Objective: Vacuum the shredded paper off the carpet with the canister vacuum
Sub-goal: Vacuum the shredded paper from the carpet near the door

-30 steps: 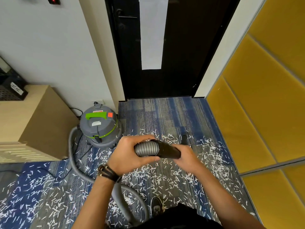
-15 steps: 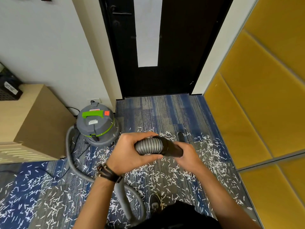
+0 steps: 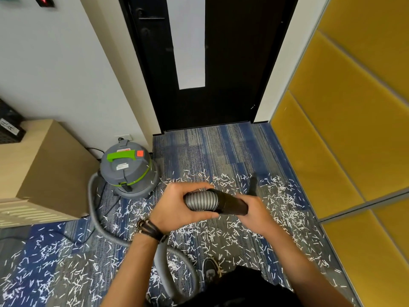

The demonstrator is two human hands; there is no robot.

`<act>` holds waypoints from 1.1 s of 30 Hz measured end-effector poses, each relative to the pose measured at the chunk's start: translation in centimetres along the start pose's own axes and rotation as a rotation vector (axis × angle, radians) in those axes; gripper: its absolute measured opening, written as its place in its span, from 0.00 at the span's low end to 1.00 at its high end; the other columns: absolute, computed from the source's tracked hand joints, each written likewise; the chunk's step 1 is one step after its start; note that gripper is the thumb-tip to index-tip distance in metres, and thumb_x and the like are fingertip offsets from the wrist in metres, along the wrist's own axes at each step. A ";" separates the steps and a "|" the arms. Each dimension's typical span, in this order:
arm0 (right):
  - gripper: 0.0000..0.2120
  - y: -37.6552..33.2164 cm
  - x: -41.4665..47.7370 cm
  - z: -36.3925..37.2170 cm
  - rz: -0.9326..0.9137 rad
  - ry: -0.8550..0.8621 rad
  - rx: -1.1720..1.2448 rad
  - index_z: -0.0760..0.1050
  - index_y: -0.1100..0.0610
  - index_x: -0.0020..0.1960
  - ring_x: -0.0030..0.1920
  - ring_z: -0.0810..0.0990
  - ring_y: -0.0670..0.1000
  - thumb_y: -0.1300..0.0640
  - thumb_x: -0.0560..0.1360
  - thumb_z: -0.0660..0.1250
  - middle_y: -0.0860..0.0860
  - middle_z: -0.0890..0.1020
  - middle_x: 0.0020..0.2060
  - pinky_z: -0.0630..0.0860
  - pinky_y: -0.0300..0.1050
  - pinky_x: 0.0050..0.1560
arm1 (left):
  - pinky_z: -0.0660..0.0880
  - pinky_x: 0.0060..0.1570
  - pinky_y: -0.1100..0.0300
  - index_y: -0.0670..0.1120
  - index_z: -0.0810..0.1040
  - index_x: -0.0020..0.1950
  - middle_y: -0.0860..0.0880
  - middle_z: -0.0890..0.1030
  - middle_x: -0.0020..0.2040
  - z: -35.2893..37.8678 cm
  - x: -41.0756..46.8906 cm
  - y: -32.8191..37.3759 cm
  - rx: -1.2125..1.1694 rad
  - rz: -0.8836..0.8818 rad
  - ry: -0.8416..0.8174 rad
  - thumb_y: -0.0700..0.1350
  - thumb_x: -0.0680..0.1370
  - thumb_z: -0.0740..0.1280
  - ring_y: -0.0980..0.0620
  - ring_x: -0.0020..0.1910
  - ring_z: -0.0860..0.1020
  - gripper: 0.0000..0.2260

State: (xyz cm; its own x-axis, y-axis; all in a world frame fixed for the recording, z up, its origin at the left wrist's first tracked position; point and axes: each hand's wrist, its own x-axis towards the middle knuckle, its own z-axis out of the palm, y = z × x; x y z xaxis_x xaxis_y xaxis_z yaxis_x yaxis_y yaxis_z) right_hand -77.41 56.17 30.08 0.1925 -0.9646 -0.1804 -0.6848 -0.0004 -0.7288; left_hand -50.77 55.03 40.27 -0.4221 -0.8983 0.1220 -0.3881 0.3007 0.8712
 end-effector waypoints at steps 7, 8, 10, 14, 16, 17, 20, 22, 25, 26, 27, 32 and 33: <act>0.17 -1.7 0.4 0.4 -0.039 -0.026 -0.003 0.81 0.48 0.53 0.43 0.81 0.38 0.67 0.73 0.74 0.42 0.84 0.42 0.76 0.33 0.43 | 0.80 0.54 0.62 0.51 0.86 0.61 0.59 0.87 0.51 -1.5 -1.2 0.8 0.036 0.027 0.057 0.58 0.66 0.84 0.60 0.49 0.86 0.26; 0.16 -1.9 0.6 0.7 -0.044 -0.033 0.000 0.82 0.48 0.54 0.43 0.81 0.38 0.67 0.72 0.74 0.42 0.84 0.42 0.77 0.36 0.44 | 0.80 0.53 0.63 0.51 0.86 0.61 0.59 0.87 0.51 -1.9 -1.5 0.9 0.038 0.029 0.066 0.58 0.66 0.84 0.60 0.49 0.85 0.26; 0.16 -2.5 0.7 1.0 -0.059 -0.046 -0.001 0.82 0.49 0.54 0.42 0.82 0.38 0.66 0.72 0.74 0.43 0.84 0.42 0.76 0.36 0.43 | 0.78 0.53 0.66 0.50 0.86 0.61 0.60 0.87 0.51 -2.5 -2.0 1.0 0.039 0.031 0.085 0.58 0.65 0.84 0.61 0.49 0.85 0.27; 0.13 -3.4 0.4 0.5 -0.126 -0.085 -0.033 0.83 0.50 0.50 0.37 0.81 0.40 0.64 0.70 0.73 0.45 0.84 0.36 0.72 0.33 0.36 | 0.77 0.52 0.68 0.51 0.87 0.59 0.61 0.87 0.49 -2.9 -3.1 0.9 0.028 0.018 0.102 0.54 0.64 0.86 0.63 0.47 0.84 0.25; 0.12 -3.5 0.2 0.2 -0.130 -0.069 -0.013 0.83 0.51 0.50 0.37 0.82 0.42 0.65 0.71 0.73 0.46 0.84 0.36 0.75 0.36 0.36 | 0.77 0.53 0.67 0.51 0.86 0.60 0.61 0.87 0.49 -3.0 -3.3 1.0 0.018 0.027 0.129 0.52 0.65 0.87 0.63 0.47 0.84 0.25; 0.11 -3.6 0.2 0.1 -0.133 -0.060 -0.013 0.83 0.53 0.50 0.37 0.82 0.43 0.66 0.71 0.74 0.46 0.84 0.36 0.78 0.40 0.37 | 0.77 0.53 0.67 0.51 0.86 0.60 0.61 0.87 0.50 -3.1 -3.4 1.1 0.023 0.042 0.152 0.53 0.65 0.87 0.62 0.48 0.85 0.26; 0.13 -3.9 0.3 0.1 -0.138 -0.038 -0.009 0.83 0.56 0.52 0.38 0.82 0.44 0.67 0.70 0.75 0.47 0.84 0.38 0.79 0.43 0.37 | 0.79 0.53 0.64 0.52 0.86 0.60 0.59 0.87 0.51 -3.3 -3.5 1.6 0.051 0.071 0.181 0.54 0.65 0.86 0.60 0.49 0.85 0.26; 0.13 -4.2 0.3 0.3 -0.142 -0.039 0.004 0.83 0.57 0.53 0.39 0.82 0.44 0.68 0.70 0.75 0.47 0.84 0.39 0.78 0.39 0.37 | 0.78 0.54 0.66 0.52 0.86 0.60 0.60 0.87 0.51 -3.3 -3.6 1.8 0.051 0.080 0.175 0.52 0.65 0.87 0.60 0.50 0.85 0.26; 0.13 -4.4 0.2 1.0 -0.142 -0.067 0.018 0.83 0.54 0.50 0.38 0.82 0.41 0.69 0.71 0.74 0.45 0.84 0.38 0.73 0.32 0.37 | 0.77 0.55 0.69 0.51 0.86 0.60 0.61 0.87 0.52 -3.3 -4.1 1.7 0.053 0.074 0.149 0.51 0.64 0.87 0.61 0.51 0.85 0.26; 0.13 -4.3 0.0 1.3 -0.132 -0.084 0.028 0.82 0.53 0.49 0.38 0.81 0.41 0.69 0.70 0.73 0.45 0.84 0.38 0.72 0.32 0.37 | 0.77 0.56 0.69 0.52 0.86 0.60 0.62 0.87 0.52 -3.2 -4.3 1.6 0.043 0.067 0.139 0.51 0.64 0.87 0.62 0.52 0.85 0.26; 0.12 -4.1 -0.3 1.6 -0.124 -0.096 0.035 0.83 0.53 0.49 0.37 0.81 0.41 0.68 0.70 0.73 0.45 0.84 0.37 0.73 0.33 0.37 | 0.77 0.56 0.69 0.52 0.86 0.60 0.61 0.87 0.53 -3.2 -4.5 1.6 0.032 0.061 0.127 0.51 0.64 0.87 0.62 0.52 0.85 0.26; 0.10 -4.0 -0.9 2.2 -0.103 -0.117 0.032 0.82 0.55 0.51 0.38 0.82 0.43 0.66 0.72 0.74 0.47 0.84 0.39 0.74 0.35 0.37 | 0.79 0.58 0.64 0.54 0.86 0.60 0.60 0.87 0.54 -2.9 -5.8 1.2 -0.007 0.022 0.155 0.52 0.63 0.87 0.60 0.53 0.85 0.26; 0.11 -4.2 -0.7 2.2 -0.105 -0.116 0.023 0.82 0.55 0.51 0.39 0.82 0.42 0.67 0.72 0.74 0.46 0.84 0.39 0.74 0.34 0.37 | 0.78 0.57 0.64 0.52 0.86 0.60 0.61 0.87 0.53 -2.9 -6.1 1.1 0.002 0.017 0.175 0.52 0.63 0.87 0.60 0.52 0.85 0.27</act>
State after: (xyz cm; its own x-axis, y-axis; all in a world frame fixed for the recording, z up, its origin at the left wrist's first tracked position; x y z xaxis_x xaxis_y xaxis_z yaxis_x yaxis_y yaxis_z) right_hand -73.07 57.45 31.81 0.3428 -0.9227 -0.1765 -0.6404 -0.0920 -0.7626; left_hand -46.22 59.86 41.85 -0.2799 -0.9350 0.2179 -0.3837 0.3170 0.8673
